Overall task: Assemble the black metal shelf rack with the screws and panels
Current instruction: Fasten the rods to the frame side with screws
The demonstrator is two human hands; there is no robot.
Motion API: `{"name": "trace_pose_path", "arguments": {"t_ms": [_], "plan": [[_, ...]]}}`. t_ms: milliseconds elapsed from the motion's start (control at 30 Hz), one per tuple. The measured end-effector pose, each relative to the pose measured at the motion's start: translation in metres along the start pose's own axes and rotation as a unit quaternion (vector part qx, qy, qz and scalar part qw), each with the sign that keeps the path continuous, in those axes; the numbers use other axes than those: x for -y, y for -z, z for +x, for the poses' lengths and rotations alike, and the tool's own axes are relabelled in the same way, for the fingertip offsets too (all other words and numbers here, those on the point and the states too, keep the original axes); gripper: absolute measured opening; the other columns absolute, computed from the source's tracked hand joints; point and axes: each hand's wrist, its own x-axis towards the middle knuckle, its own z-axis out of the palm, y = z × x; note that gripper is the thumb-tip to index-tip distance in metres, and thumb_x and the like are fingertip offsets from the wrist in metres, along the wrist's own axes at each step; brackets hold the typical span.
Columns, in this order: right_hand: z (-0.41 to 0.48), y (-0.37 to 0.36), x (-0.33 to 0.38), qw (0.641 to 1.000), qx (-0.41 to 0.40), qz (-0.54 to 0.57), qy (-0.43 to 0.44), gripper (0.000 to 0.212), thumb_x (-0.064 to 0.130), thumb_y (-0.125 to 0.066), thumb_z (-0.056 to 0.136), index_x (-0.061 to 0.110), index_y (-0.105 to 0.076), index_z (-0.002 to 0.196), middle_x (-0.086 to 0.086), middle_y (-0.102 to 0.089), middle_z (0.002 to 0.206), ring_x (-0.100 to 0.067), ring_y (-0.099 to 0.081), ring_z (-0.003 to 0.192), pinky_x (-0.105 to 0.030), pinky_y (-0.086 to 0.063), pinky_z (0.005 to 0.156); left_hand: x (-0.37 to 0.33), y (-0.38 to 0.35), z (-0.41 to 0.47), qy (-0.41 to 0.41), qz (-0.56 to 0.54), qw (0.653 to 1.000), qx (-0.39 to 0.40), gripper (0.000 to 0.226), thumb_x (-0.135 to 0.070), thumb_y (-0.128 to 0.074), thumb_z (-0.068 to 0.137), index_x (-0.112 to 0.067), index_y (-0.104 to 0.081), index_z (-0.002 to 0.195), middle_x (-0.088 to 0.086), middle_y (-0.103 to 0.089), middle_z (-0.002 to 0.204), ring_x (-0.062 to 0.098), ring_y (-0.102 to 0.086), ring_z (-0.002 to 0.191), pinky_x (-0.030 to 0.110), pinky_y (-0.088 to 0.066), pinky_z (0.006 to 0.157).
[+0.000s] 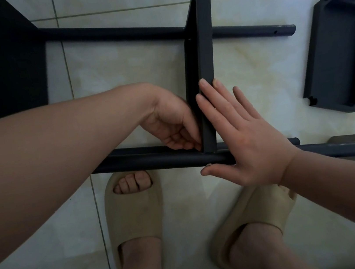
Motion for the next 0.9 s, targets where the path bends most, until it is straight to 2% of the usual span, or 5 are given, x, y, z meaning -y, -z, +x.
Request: {"name": "trace_pose_path", "arguments": {"t_ms": [200,467,700,900], "plan": [[0.0001,-0.0005,-0.0008,1.0,-0.004,-0.017,0.008,0.107,0.073,-0.047,0.092,-0.002,-0.012,0.16,-0.019,-0.003,0.17,-0.034,0.002,0.157,-0.062,-0.012,0.124,0.0022,-0.0006,0.0022,0.008,0.01,1.0,-0.008,0.011,-0.012,-0.06,0.094,-0.015,-0.07,0.095,-0.002,-0.068,0.08,0.009,-0.058,0.07,0.022,-0.047,0.069],[0.0,-0.0006,-0.0005,1.0,-0.001,-0.01,0.009,0.107,0.073,-0.049,0.092,-0.001,-0.012,0.161,-0.017,-0.002,0.17,-0.033,0.002,0.158,-0.061,-0.014,0.124,-0.0028,-0.0018,0.0017,-0.009,0.012,1.0,-0.018,0.013,0.0,-0.058,0.092,-0.009,-0.068,0.091,0.001,-0.067,0.074,0.01,-0.059,0.069,0.02,-0.052,0.069],[0.0002,-0.0007,-0.0007,1.0,-0.002,-0.005,0.009,0.107,0.073,-0.049,0.091,0.0,-0.012,0.161,-0.017,-0.002,0.17,-0.033,0.002,0.158,-0.06,-0.015,0.124,-0.0039,-0.0024,0.0001,0.016,0.048,0.998,-0.022,0.011,-0.013,-0.059,0.094,-0.015,-0.07,0.094,-0.003,-0.069,0.081,0.009,-0.058,0.071,0.024,-0.047,0.074],[0.0003,-0.0001,-0.0003,1.0,0.002,0.0,0.006,0.108,0.072,-0.051,0.091,0.0,-0.011,0.161,-0.016,-0.001,0.17,-0.033,0.003,0.158,-0.061,-0.016,0.124,-0.007,-0.0014,0.0003,0.01,0.044,0.999,-0.024,0.013,-0.005,-0.06,0.092,-0.01,-0.071,0.089,0.001,-0.07,0.078,0.009,-0.058,0.068,0.02,-0.049,0.07]]}}
